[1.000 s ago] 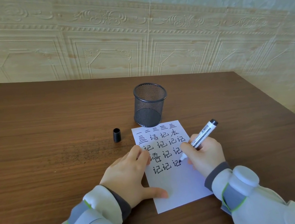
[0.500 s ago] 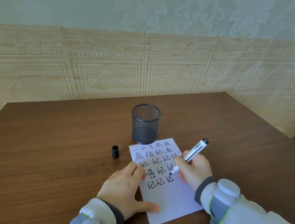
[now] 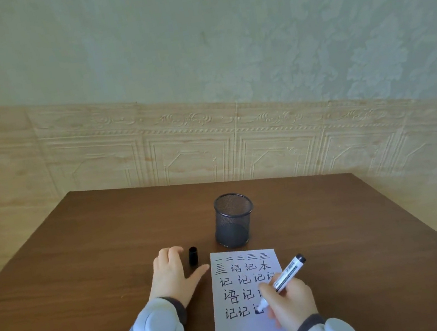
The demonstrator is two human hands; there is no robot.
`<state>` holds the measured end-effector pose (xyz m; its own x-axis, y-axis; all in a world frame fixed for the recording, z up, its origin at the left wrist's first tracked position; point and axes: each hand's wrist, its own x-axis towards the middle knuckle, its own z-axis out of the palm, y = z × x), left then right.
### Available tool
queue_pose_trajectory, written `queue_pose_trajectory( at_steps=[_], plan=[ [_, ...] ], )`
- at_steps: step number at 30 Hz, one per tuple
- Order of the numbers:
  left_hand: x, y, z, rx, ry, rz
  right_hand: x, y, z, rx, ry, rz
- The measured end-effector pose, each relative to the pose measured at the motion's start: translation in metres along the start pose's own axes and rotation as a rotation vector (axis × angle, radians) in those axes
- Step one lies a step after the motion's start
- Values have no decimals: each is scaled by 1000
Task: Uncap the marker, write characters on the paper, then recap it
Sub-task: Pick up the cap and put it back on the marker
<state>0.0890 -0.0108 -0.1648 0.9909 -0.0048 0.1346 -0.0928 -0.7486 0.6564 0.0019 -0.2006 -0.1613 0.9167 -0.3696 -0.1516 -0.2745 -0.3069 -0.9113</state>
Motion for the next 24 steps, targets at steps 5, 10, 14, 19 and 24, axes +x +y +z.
queue_pose_trajectory(
  at_steps=[5, 10, 14, 19, 24],
  plan=[
    [14, 9, 8, 148, -55, -33, -1, -7, -9, -18, -56, 32],
    [19, 13, 15, 245, 15, -21, 0, -11, -8, 31, -24, 126],
    [18, 10, 14, 51, 126, -31, -4, -13, -9, 115, 76, 71],
    [9, 29, -1, -201, 131, 61, -3, -50, -35, 299, 160, -60],
    [-13, 58, -31, -313, 158, 259, 2, -93, -38, 455, 161, -160]
  ],
)
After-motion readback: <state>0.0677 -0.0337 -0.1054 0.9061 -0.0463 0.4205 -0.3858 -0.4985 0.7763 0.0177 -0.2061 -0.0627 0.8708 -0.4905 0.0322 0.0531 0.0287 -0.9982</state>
